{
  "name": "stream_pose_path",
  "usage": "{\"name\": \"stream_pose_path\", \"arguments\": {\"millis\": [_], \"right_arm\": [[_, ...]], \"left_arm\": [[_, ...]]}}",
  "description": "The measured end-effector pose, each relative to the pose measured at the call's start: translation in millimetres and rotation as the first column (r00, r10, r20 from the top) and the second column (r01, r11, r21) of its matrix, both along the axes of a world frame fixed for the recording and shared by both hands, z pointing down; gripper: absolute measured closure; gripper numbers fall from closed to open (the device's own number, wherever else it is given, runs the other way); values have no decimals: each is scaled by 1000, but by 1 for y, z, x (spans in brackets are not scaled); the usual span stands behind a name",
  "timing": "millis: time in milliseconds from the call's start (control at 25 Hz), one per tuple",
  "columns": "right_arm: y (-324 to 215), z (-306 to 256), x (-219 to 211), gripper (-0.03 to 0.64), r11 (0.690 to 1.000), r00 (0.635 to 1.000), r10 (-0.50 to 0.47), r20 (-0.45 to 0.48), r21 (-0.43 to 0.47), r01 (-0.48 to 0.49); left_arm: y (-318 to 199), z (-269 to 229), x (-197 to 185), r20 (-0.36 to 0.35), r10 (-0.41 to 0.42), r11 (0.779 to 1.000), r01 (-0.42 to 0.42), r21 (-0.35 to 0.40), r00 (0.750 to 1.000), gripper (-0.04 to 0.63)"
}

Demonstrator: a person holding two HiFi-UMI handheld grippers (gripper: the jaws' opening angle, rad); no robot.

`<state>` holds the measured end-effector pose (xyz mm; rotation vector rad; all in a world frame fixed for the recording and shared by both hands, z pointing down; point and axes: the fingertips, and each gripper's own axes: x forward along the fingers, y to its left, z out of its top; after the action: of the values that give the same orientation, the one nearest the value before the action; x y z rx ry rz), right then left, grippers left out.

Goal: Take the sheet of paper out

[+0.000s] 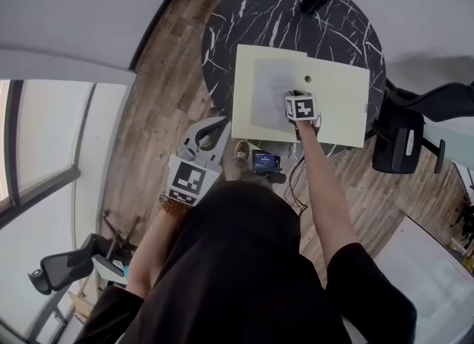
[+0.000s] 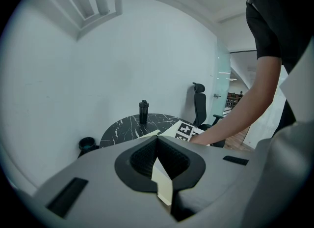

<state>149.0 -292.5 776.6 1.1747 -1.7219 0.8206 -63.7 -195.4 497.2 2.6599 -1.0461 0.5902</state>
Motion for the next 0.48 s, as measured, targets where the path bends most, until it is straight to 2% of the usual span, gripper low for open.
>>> {"name": "stream_pose_path", "arguments": {"millis": [120, 200, 480], "right_arm": [[-2, 0, 2, 562, 1000, 1000, 6, 0, 20, -6], [-2, 0, 5, 607, 999, 1000, 16, 4, 36, -16], [-4, 1, 6, 612, 999, 999, -3, 33, 40, 1]], "left_arm": [[-3, 2, -4, 6, -6, 1000, 6, 0, 1000, 601], [-3, 5, -6, 8, -13, 1000, 13, -3, 1000, 601], [-3, 9, -7, 7, -30, 1000, 30, -9, 1000, 601]]}}
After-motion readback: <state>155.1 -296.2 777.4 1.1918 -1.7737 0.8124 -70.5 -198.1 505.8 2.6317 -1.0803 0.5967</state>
